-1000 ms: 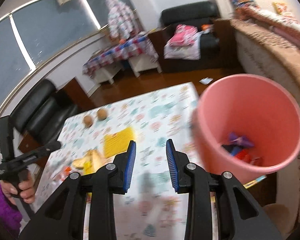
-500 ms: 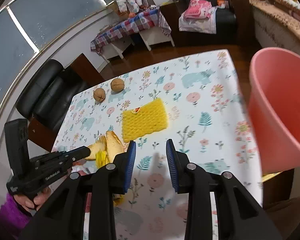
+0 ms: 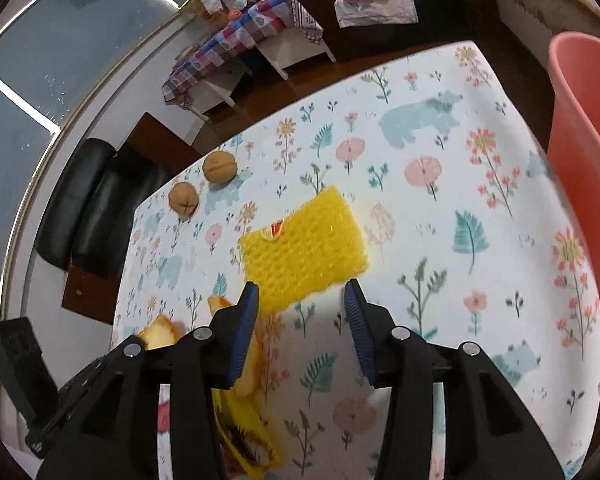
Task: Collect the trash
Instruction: 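Grasp the golden chip with the left tool while the right tool grasps the yellow mesh sleeve, then carry the golden chip and yellow mesh sleeve over the pink bucket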
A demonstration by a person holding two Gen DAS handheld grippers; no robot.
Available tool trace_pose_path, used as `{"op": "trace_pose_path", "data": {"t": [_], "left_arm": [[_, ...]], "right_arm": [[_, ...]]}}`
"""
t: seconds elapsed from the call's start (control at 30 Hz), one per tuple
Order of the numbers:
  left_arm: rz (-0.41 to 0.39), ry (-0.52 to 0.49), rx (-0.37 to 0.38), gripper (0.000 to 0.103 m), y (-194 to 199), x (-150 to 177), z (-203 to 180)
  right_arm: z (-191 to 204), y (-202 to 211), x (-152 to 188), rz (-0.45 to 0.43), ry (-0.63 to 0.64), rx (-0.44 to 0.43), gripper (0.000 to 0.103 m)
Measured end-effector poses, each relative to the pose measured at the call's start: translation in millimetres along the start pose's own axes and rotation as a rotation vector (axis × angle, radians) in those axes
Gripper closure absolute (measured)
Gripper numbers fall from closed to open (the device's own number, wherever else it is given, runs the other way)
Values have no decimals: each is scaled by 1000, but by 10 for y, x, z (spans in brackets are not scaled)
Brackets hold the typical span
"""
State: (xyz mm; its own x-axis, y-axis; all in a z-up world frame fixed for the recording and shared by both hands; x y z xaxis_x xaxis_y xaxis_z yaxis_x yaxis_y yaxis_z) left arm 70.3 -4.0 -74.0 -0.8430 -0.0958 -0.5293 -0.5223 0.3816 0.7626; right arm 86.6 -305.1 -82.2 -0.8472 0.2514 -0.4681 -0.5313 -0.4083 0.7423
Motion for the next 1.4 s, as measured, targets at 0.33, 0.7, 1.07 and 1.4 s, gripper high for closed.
{"op": "trace_pose_path", "data": {"t": [0.33,0.7,1.07,1.4], "left_arm": [[-32,21,24,98,77,-12,57],[-24,36,20,98,58,27,82],[-61,21,13,98,221,-34,-95],[-84,-39,54,98,332,-105,-548]], "right_arm": [[255,-214,-192,-47,138,122,58],[309,-136,-88,-74,232,126,94],[251,405,-15,-152,229,80,94],[-21,1055,68,-264,180,82,94]]}}
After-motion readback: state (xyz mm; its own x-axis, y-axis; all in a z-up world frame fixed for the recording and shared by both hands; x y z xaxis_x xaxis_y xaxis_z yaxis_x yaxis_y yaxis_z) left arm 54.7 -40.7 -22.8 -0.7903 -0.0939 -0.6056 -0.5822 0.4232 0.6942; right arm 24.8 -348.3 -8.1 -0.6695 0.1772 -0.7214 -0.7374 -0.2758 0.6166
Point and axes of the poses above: each gripper's, at about its wrist camera, not at the fingertips, and y roughly against the way its jaws point, z to its left, x to its underside, the point moved 2 cm from there along -y, roughly the way its jaws point, and after that the axes turned 7 degrees about y, right-handed, at the moved point
